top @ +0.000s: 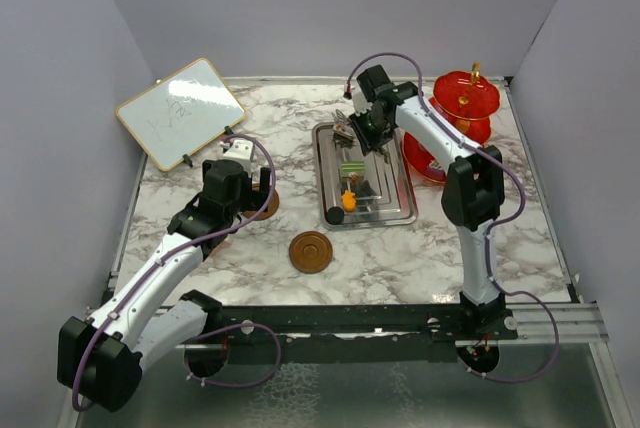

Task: Serve the afternoon tea
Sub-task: Adjust the dessert on the tray.

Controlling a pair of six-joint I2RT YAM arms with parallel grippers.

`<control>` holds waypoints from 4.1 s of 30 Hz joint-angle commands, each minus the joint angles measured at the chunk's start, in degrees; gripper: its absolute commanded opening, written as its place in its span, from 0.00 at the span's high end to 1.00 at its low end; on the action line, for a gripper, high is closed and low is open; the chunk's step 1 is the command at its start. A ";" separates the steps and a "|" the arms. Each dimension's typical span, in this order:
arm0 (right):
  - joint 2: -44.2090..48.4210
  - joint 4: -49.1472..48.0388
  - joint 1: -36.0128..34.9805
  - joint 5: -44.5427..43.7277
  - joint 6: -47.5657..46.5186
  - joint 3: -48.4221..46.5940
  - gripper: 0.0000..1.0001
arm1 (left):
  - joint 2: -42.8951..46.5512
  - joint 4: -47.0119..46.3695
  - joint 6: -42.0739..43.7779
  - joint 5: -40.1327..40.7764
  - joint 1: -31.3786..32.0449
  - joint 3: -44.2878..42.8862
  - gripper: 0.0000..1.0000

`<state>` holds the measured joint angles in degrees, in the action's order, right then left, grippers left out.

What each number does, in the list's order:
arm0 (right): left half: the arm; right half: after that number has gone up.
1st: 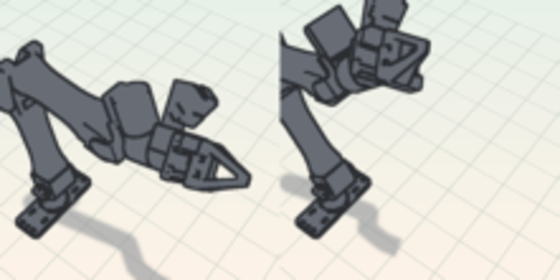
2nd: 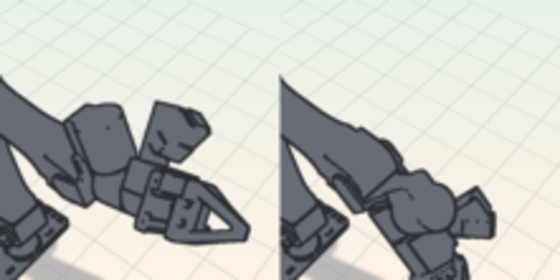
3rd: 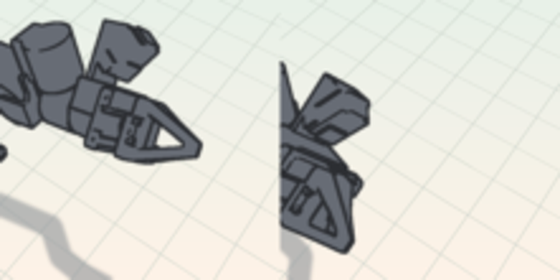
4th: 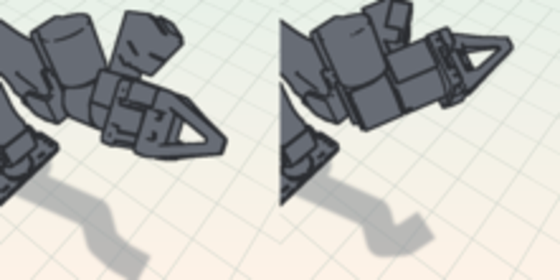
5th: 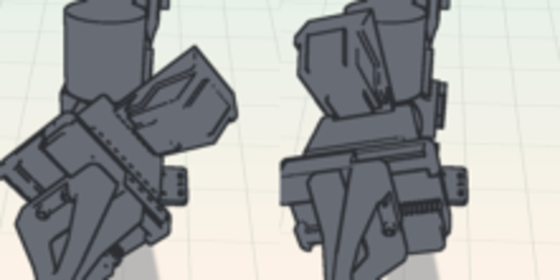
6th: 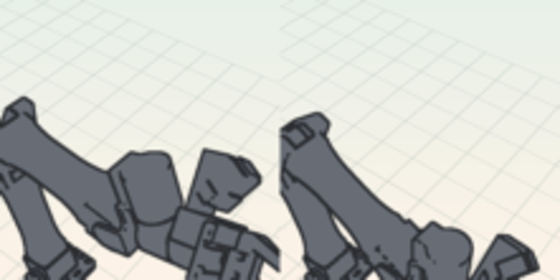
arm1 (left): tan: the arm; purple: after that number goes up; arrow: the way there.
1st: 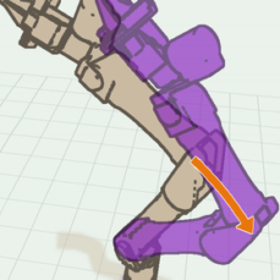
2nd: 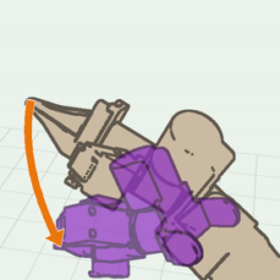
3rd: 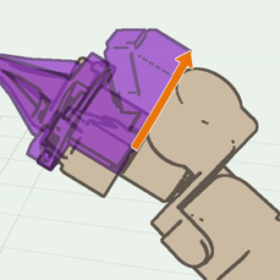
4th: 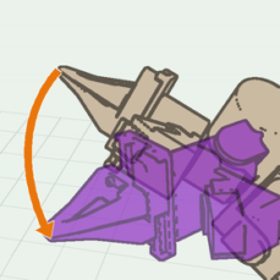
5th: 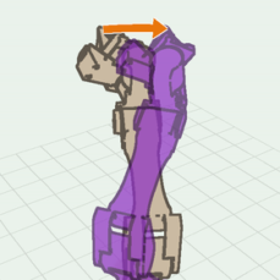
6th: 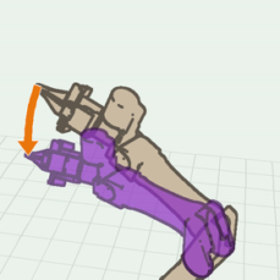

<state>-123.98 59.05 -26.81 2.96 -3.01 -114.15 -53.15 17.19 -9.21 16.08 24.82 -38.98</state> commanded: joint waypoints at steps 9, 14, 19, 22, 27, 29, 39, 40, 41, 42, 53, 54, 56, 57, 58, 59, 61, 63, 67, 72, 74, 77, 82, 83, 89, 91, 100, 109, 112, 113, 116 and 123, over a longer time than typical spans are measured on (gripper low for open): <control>-1.54 2.04 0.85 -3.60 0.11 -6.23 0.65 | 0.08 -0.84 0.80 0.45 -0.22 -0.66 0.01; -0.23 2.16 1.08 -3.60 -0.20 -6.91 0.58 | 0.21 -0.93 0.69 0.30 -0.21 -0.66 0.01; 2.76 1.10 1.57 -3.33 -0.62 -4.17 0.57 | 0.25 -0.91 0.69 0.14 -0.28 -0.66 0.01; 4.09 0.75 1.98 -3.34 -1.02 -3.59 0.56 | 0.35 -0.89 0.68 0.01 -0.25 -0.66 0.01; 5.30 0.47 2.63 -3.22 -1.25 -3.74 0.56 | 0.58 -0.87 0.74 0.43 -0.23 -0.66 0.01; 5.60 0.66 2.80 -3.32 -1.46 -2.81 0.56 | 0.58 -0.81 0.77 0.36 -0.24 -0.66 0.01; 9.36 0.68 2.91 -0.60 -5.33 5.72 0.56 | 0.24 -0.92 0.56 -0.06 -0.21 -0.70 0.01; 9.37 0.57 2.90 -0.50 -5.47 5.96 0.56 | 0.08 -0.99 0.54 -0.20 -0.25 -0.73 0.01; 9.45 0.28 2.90 -0.53 -5.62 6.14 0.56 | 0.12 -0.95 0.56 -0.25 -0.21 -0.75 0.01; 9.34 0.21 2.90 -0.58 -5.80 6.16 0.56 | 0.12 -0.97 0.57 -0.25 -0.25 -0.75 0.01; 4.11 0.55 2.90 -2.45 -6.29 2.57 0.56 | -0.20 -1.01 0.60 -0.24 -0.23 -0.74 0.01; 3.77 0.61 2.90 -1.86 -6.31 2.13 0.56 | -0.32 -1.01 0.60 -0.25 -0.21 -0.74 0.01; 2.96 0.76 2.91 -0.73 -6.26 1.16 0.56 | -0.31 -0.97 0.53 -0.26 -0.26 -0.74 0.01; 2.82 0.81 2.90 -0.23 -6.29 0.97 0.56 | -0.39 -1.00 0.59 -0.33 -0.22 -0.74 0.01; 2.71 0.84 2.90 0.07 -6.33 0.95 0.56 | -0.32 -0.97 0.60 -0.34 -0.21 -0.74 0.01; 2.62 0.82 2.92 0.04 -6.36 1.13 0.56 | -0.31 -0.97 0.60 -0.28 -0.24 -0.74 0.01; 2.67 0.99 2.91 0.10 -6.48 1.58 0.56 | -0.25 -0.99 0.60 -0.19 -0.21 -0.74 0.01; 3.05 0.62 2.90 0.50 -6.59 2.70 0.56 | -0.18 -0.89 0.60 -0.09 -0.22 -0.67 0.01; 2.95 0.46 2.90 1.18 -6.92 3.38 0.56 | -0.27 -1.02 0.60 -0.13 -0.21 -0.74 0.01; 2.13 0.57 2.90 1.19 -6.41 2.08 0.57 | -0.22 -0.93 0.60 -0.08 -0.22 -0.79 0.01; 1.81 0.79 2.90 0.76 -6.40 1.63 0.57 | -0.13 -0.89 0.67 0.01 -0.22 -0.75 0.01; 1.15 0.87 2.90 0.73 -6.49 1.71 0.57 | -0.12 -0.93 0.69 0.01 -0.21 -0.75 0.01; 0.50 1.03 2.92 1.01 -6.31 1.96 0.58 | -0.04 -0.91 0.69 -0.07 -0.24 -0.66 0.01; 0.54 1.12 2.90 1.24 -6.12 1.63 0.59 | -0.05 -0.87 0.69 0.00 -0.21 -0.68 0.01; 4.06 1.93 2.90 -0.20 -3.01 1.81 0.74 | 0.23 -0.76 0.69 0.44 -0.23 -0.66 0.01; 6.56 2.02 2.90 -0.56 -1.47 4.08 0.78 | 0.44 -0.75 0.71 0.61 -0.22 -0.66 0.01; 26.18 -4.44 2.90 -2.95 9.30 28.61 0.83 | -0.05 -0.92 0.51 -0.12 -0.21 -0.63 0.01; 39.03 -3.41 2.90 -1.13 18.35 44.82 0.82 | -0.51 -1.00 0.58 -0.51 -0.23 -0.73 0.01; 43.00 -3.69 2.90 0.99 20.48 48.61 0.81 | -0.55 -1.02 0.60 -0.56 -0.21 -0.75 0.01; 43.78 -3.83 2.90 2.61 20.42 49.97 0.80 | -0.60 -1.02 0.58 -0.58 -0.25 -0.75 0.01; 44.83 -3.59 2.90 4.84 20.83 52.80 0.79 | -0.64 -1.09 0.51 -0.82 -0.21 -0.79 0.01; 43.94 -3.59 2.90 4.43 20.59 53.14 0.69 | -0.65 -1.10 0.51 -1.00 -0.25 -0.77 0.01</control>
<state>-79.92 56.95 -23.92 6.00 16.73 -59.94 -53.80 17.19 -9.21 15.92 24.82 -38.98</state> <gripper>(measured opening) 0.292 0.991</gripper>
